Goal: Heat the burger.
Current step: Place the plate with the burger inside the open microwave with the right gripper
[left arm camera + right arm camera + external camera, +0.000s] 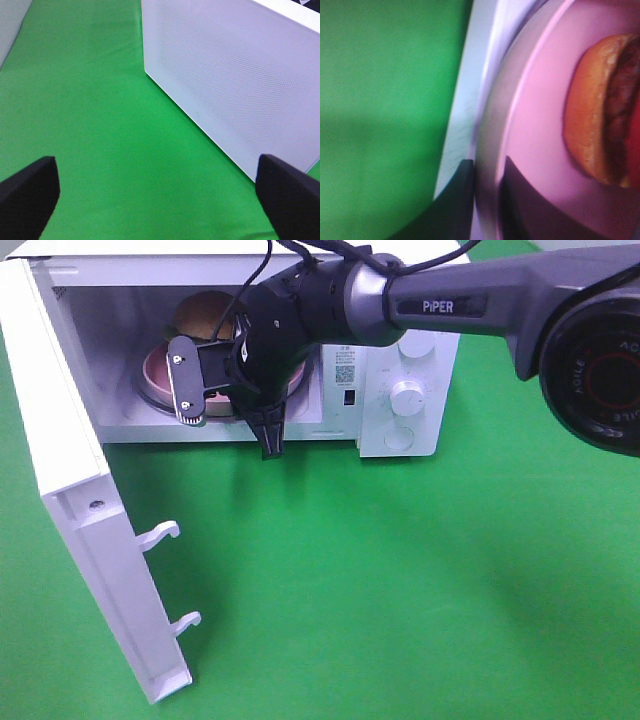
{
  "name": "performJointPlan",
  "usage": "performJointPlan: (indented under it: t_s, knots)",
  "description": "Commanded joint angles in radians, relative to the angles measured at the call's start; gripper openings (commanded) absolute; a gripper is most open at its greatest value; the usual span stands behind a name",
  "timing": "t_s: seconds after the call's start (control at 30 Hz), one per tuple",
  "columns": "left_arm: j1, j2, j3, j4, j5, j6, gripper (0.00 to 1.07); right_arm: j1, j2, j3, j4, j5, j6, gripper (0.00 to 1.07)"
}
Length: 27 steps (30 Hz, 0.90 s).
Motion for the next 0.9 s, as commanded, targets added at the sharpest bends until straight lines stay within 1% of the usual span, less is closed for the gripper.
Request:
performJointPlan:
  t_s: [0.03, 0.07, 0.1, 0.13, 0.17, 0.2, 0.23, 0.27, 0.3, 0.33, 0.37, 0.43, 0.6, 0.73, 0.77, 0.8, 0.9]
  knots:
    - [0.0, -0.015, 0.003, -0.001, -0.012, -0.002, 1.0, 0.002, -0.008, -0.013, -0.009, -0.031, 0.018, 0.21]
    - [0.0, -0.015, 0.003, -0.001, -0.012, -0.002, 1.0, 0.002, -0.008, -0.013, -0.009, -0.031, 0.018, 0.3]
    - [0.0, -0.015, 0.003, -0.001, -0.012, -0.002, 1.0, 0.002, -0.008, -0.013, -0.009, -0.031, 0.018, 0.3]
    - [0.0, -0.015, 0.003, -0.001, -0.012, -0.002, 1.0, 0.002, -0.008, -0.013, -0.005, -0.03, 0.018, 0.38]
    - [0.0, -0.015, 0.003, -0.001, -0.012, -0.002, 1.0, 0.002, -0.008, -0.013, -0.005, -0.03, 0.018, 0.38]
    - [0.0, -0.015, 0.003, -0.001, -0.012, -0.002, 1.0, 0.002, -0.008, -0.013, 0.002, -0.029, 0.018, 0.44]
    - [0.0, -0.015, 0.003, -0.001, -0.012, -0.002, 1.0, 0.002, -0.008, -0.013, 0.002, -0.029, 0.018, 0.44]
    - [0.0, -0.015, 0.003, -0.001, -0.012, -0.002, 1.0, 0.003, -0.008, -0.013, 0.015, -0.027, 0.018, 0.5]
    - [0.0, -0.015, 0.003, -0.001, -0.012, -0.002, 1.0, 0.003, -0.008, -0.013, 0.015, -0.027, 0.018, 0.5]
    - [0.0, -0.015, 0.003, -0.001, -0.012, -0.002, 1.0, 0.003, -0.008, -0.013, 0.02, -0.016, 0.018, 0.54]
    - [0.0, -0.015, 0.003, -0.001, -0.012, -0.002, 1.0, 0.003, -0.008, -0.013, 0.02, -0.016, 0.018, 0.54]
    - [0.0, -0.015, 0.003, -0.001, -0.012, -0.002, 1.0, 0.004, -0.016, -0.01, 0.02, 0.007, 0.018, 0.59]
    - [0.0, -0.015, 0.003, -0.001, -0.012, -0.002, 1.0, 0.004, -0.028, 0.006, 0.02, 0.003, 0.018, 0.62]
    - [0.0, -0.015, 0.003, -0.001, -0.012, -0.002, 1.0, 0.004, -0.075, 0.071, 0.02, -0.008, 0.018, 0.66]
    - [0.0, -0.015, 0.003, -0.001, -0.012, -0.002, 1.0, 0.004, -0.075, 0.071, 0.02, -0.008, 0.018, 0.66]
    - [0.0, -0.015, 0.003, -0.001, -0.012, -0.002, 1.0, 0.004, -0.096, 0.106, 0.021, -0.027, 0.015, 0.68]
    - [0.0, -0.015, 0.003, -0.001, -0.012, -0.002, 1.0, 0.004, -0.108, 0.124, 0.021, -0.037, 0.011, 0.69]
